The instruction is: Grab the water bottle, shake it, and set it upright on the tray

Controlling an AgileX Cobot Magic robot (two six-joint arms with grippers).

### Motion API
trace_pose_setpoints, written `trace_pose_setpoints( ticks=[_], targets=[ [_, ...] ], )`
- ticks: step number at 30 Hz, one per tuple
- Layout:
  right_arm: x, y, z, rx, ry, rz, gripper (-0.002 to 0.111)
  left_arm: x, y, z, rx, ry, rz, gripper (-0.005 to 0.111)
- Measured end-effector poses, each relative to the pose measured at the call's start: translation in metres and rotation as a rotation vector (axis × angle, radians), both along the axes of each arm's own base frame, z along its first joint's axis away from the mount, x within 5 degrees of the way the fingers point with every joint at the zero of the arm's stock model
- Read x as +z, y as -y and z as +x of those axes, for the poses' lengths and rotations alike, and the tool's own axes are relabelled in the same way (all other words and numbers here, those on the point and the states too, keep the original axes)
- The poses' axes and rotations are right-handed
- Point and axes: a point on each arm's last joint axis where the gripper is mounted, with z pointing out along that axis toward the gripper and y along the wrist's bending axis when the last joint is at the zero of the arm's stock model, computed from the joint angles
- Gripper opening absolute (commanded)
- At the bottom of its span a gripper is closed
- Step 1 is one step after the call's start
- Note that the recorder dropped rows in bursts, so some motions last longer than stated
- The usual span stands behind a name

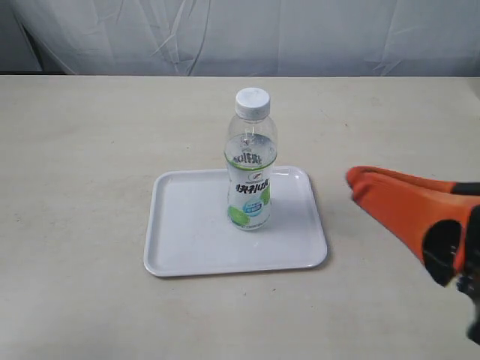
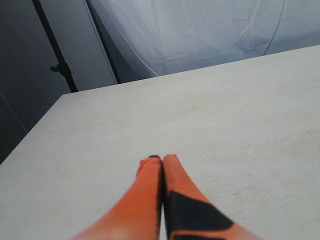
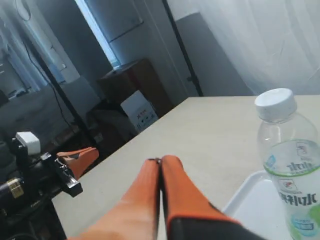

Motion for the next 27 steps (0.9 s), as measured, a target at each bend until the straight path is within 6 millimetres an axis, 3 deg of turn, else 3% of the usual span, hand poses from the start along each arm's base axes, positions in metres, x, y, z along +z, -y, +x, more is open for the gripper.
trace_pose_setpoints(
  ticks=[4,9,27],
  targets=[
    [-0.011,0.026,-0.012,-0.144,-0.026,0.123,0.004,0.000,0.000,0.000,0.000,0.000,0.000,0.000],
    [-0.009,0.050,-0.021,-0.350,-0.051,0.368,0.004,0.000,0.000,0.000,0.000,0.000,0.000,0.000],
    [-0.017,0.055,-0.023,-0.383,-0.148,0.512,0.004,0.000,0.000,0.000,0.000,0.000,0.000,0.000]
  ],
)
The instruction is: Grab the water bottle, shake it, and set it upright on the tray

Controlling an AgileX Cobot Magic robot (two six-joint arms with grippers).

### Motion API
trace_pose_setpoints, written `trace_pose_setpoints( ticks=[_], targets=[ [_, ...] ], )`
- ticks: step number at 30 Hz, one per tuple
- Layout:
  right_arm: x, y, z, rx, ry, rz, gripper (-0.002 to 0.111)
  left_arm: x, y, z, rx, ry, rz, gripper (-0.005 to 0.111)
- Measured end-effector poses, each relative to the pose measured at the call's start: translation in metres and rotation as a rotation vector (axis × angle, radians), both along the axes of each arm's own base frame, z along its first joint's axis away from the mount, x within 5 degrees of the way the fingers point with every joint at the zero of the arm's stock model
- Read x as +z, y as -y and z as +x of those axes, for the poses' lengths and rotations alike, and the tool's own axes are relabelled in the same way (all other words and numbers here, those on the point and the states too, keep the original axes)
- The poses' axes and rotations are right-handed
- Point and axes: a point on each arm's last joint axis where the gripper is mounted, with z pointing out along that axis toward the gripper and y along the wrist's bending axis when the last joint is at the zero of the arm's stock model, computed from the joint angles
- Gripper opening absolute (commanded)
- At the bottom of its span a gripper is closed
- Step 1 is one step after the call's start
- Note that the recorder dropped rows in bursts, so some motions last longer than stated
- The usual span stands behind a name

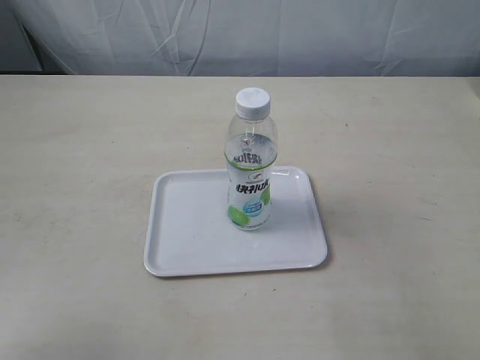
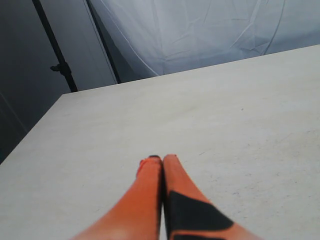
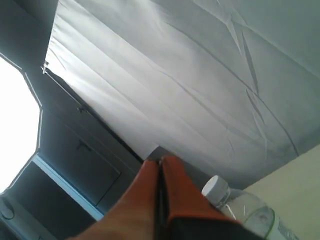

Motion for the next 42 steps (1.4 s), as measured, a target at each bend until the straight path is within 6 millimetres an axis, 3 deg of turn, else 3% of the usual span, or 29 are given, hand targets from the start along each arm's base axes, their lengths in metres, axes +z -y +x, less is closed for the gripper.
trace_pose_setpoints(
  ticks=[9,16,21,27,37,42],
  targets=[
    [0.005,0.013,0.004,-0.234,0.165,-0.122,0.004,0.000,0.000,0.000,0.000,0.000,0.000,0.000],
    [-0.024,0.028,0.016,-0.422,-0.126,-0.320,0.004,0.000,0.000,0.000,0.000,0.000,0.000,0.000],
    [-0.046,0.033,0.015,-0.438,-0.329,-0.464,0.004,0.000,0.000,0.000,0.000,0.000,0.000,0.000],
    [-0.043,0.033,0.016,-0.448,-0.286,-0.494,0.004,0.000,0.000,0.000,0.000,0.000,0.000,0.000],
    [-0.042,0.030,0.015,-0.413,-0.312,-0.385,0.004,0.000,0.000,0.000,0.000,0.000,0.000,0.000],
    [-0.042,0.031,0.016,-0.432,-0.288,-0.442,0.004,0.000,0.000,0.000,0.000,0.000,0.000,0.000]
  ],
)
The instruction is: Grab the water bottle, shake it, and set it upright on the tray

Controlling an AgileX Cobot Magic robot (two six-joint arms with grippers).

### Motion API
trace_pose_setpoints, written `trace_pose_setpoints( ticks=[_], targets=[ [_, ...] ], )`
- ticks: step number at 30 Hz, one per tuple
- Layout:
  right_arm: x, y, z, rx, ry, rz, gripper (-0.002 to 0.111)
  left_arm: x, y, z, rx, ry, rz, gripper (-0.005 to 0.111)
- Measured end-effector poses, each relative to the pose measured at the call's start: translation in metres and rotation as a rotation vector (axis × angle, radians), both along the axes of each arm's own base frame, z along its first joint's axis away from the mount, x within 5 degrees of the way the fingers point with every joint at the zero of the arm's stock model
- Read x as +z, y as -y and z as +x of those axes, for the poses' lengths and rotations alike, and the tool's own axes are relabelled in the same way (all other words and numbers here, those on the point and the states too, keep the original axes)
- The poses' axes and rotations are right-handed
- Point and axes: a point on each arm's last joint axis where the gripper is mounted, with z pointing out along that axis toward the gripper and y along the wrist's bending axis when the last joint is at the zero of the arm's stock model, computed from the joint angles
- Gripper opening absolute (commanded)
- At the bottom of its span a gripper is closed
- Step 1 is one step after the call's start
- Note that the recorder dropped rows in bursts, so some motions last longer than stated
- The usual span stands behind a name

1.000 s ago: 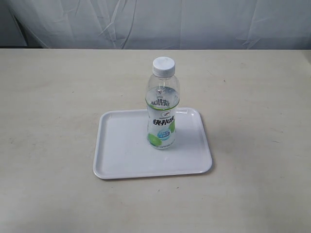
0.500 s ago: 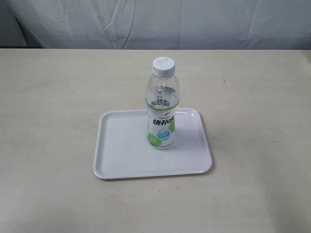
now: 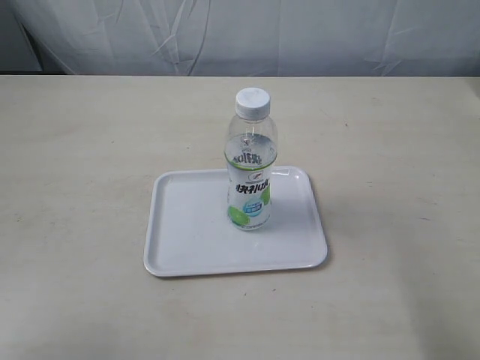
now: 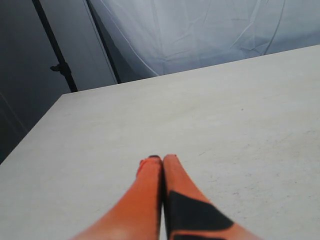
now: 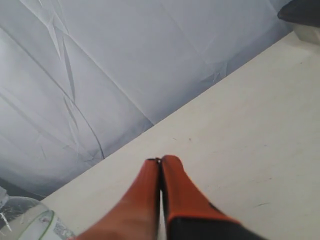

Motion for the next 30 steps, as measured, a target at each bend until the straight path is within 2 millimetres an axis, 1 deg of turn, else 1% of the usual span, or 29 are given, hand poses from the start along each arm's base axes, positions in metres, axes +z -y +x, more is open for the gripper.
trace_pose_setpoints(
  ticks=[3,8,30],
  targets=[
    [-0.0010,0.0018,0.0002,-0.012,0.004,-0.086,0.004,0.0000,0.0000,0.0000,0.000,0.000,0.000,0.000],
    [-0.0039,0.0035,0.0001,-0.023,-0.022,-0.129,0.004,0.0000,0.0000,0.0000,0.000,0.000,0.000,0.000],
    [-0.0044,0.0037,0.0001,-0.025,-0.028,-0.132,0.004,0.0000,0.0000,0.0000,0.000,0.000,0.000,0.000]
  ],
)
